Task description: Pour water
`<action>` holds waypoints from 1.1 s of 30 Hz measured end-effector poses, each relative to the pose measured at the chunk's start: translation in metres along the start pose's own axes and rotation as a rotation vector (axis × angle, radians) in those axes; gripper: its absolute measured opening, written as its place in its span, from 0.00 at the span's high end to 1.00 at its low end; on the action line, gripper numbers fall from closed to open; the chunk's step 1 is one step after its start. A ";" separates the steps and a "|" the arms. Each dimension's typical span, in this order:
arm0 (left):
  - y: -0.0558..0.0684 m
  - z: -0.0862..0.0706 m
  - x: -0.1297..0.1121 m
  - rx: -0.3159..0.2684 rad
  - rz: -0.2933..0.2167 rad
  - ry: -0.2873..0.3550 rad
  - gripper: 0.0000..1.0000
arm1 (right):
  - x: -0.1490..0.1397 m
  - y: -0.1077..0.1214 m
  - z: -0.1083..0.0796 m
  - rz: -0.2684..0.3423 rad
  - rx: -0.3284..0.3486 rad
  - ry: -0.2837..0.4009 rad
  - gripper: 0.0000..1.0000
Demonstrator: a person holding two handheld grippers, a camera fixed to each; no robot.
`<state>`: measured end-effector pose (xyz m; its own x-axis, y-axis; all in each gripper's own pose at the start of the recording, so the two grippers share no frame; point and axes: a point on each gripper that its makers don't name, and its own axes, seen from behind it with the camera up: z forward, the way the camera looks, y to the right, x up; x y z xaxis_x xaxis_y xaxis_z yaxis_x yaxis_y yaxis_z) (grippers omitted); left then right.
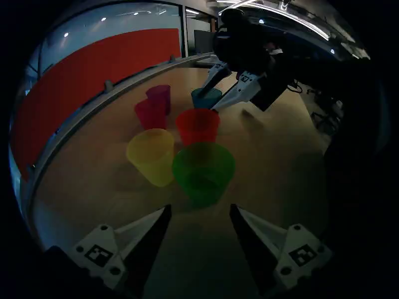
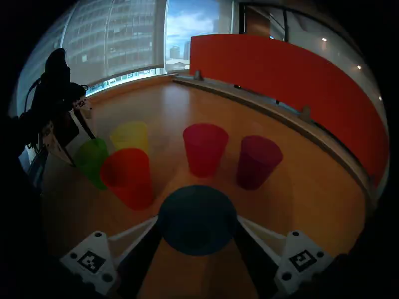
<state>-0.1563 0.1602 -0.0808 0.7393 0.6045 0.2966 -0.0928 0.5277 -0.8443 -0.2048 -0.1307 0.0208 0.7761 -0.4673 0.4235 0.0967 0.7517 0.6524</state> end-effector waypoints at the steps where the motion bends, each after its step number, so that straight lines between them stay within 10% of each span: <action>1: -0.001 0.000 0.000 0.002 -0.002 -0.001 0.14 | 0.000 0.000 -0.001 0.001 -0.001 0.000 0.05; 18: -0.029 -0.015 -0.010 0.091 -0.052 -0.003 0.14 | -0.019 0.000 -0.031 0.005 -0.023 -0.019 0.00; 33: -0.086 -0.047 -0.008 0.301 -0.234 0.075 0.14 | -0.036 0.006 -0.073 0.075 -0.061 -0.005 0.00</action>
<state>-0.1229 0.0818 -0.0315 0.8095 0.4071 0.4230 -0.0987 0.8046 -0.5856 -0.1868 -0.0748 -0.0365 0.7794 -0.4113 0.4727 0.0769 0.8116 0.5792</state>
